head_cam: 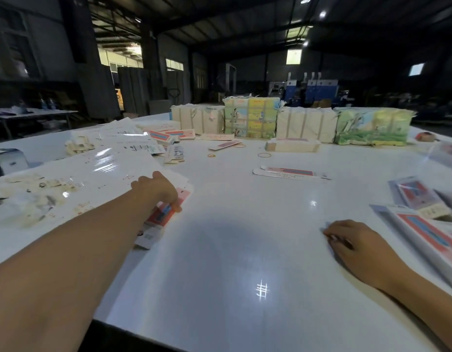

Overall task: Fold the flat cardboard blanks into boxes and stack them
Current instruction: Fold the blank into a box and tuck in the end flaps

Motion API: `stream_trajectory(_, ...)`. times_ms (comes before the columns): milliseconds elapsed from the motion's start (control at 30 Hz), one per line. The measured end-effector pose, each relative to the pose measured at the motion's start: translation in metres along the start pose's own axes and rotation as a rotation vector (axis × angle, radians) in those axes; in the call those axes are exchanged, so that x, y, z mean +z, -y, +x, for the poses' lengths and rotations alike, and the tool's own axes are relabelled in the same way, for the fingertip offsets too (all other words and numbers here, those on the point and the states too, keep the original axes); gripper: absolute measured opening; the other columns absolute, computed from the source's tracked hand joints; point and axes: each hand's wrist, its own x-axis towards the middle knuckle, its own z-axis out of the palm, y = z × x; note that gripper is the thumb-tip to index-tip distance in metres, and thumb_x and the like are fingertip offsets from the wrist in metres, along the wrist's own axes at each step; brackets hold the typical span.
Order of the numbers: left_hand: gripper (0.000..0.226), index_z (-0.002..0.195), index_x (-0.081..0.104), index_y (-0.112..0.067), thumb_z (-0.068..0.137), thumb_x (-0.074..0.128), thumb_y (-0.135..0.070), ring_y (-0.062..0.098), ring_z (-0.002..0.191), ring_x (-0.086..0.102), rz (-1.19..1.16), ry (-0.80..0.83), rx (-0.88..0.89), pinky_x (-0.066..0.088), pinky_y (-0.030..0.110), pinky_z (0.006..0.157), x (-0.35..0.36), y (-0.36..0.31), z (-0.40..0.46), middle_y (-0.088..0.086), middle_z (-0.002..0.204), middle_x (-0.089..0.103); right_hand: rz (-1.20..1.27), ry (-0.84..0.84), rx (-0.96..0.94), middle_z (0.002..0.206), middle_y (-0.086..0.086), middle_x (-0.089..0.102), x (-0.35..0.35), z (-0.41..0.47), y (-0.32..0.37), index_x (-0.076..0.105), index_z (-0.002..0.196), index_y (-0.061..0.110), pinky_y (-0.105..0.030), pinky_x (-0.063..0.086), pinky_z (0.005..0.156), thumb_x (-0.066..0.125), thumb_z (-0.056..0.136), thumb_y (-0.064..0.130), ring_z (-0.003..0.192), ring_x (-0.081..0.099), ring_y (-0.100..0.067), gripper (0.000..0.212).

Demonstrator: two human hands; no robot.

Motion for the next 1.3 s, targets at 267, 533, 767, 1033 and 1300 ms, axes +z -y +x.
stream_trajectory(267,0.058,0.11,0.044,-0.007,0.064,0.074,-0.025,0.026,0.097,0.051,0.034,-0.009,0.118,0.042,0.033,0.086,-0.01,-0.019,-0.013,0.011,0.099,0.054,0.006,0.026,0.004,0.12,-0.002,0.062,-0.002,-0.003,0.002,0.068,0.112,0.015,-0.019,0.034,0.085,0.052,0.093,0.013,0.111,0.051,-0.021,0.025)
stream_trajectory(533,0.038,0.065,0.052,-0.015,0.097,0.04,-0.033,0.015,0.064,0.052,-0.364,-0.002,0.853,0.035,0.027,0.056,-0.008,-0.123,-0.119,0.002,0.069,0.057,0.808,-0.136,0.402,0.095,-0.006,0.072,-0.018,0.0,0.007,0.069,0.096,0.014,-0.014,0.047,0.061,0.046,0.099,0.022,0.066,0.064,-0.004,0.026)
stream_trajectory(767,0.041,0.095,0.061,-0.013,0.098,0.028,-0.037,0.023,0.081,0.054,-0.255,-0.042,1.125,0.04,0.032,0.067,0.069,-0.147,-0.166,0.007,0.087,0.059,1.128,-0.134,0.526,0.048,-0.008,0.059,-0.034,-0.003,0.005,0.053,0.081,0.006,-0.022,0.034,0.037,0.05,0.093,0.009,0.035,0.051,-0.017,0.013)
stream_trajectory(1033,0.117,0.142,0.023,-0.028,0.049,0.011,-0.098,0.018,0.109,0.042,0.057,-0.229,1.146,0.034,0.034,0.077,0.068,-0.144,-0.177,-0.003,0.125,0.046,1.107,-0.18,0.519,0.052,-0.004,0.063,-0.027,0.0,0.0,0.056,0.084,0.009,-0.022,0.037,0.037,0.049,0.092,0.002,0.039,0.054,-0.016,0.012)
stream_trajectory(1300,0.099,0.143,0.017,-0.023,0.068,0.045,-0.081,0.018,0.111,0.049,-0.029,-0.326,1.056,0.043,0.035,0.084,0.073,-0.145,-0.191,-0.002,0.133,0.043,0.813,-0.371,0.498,0.096,0.003,0.068,-0.027,-0.005,0.005,0.055,0.109,0.021,-0.02,0.053,0.053,0.053,0.095,0.014,0.077,0.068,-0.009,0.016)
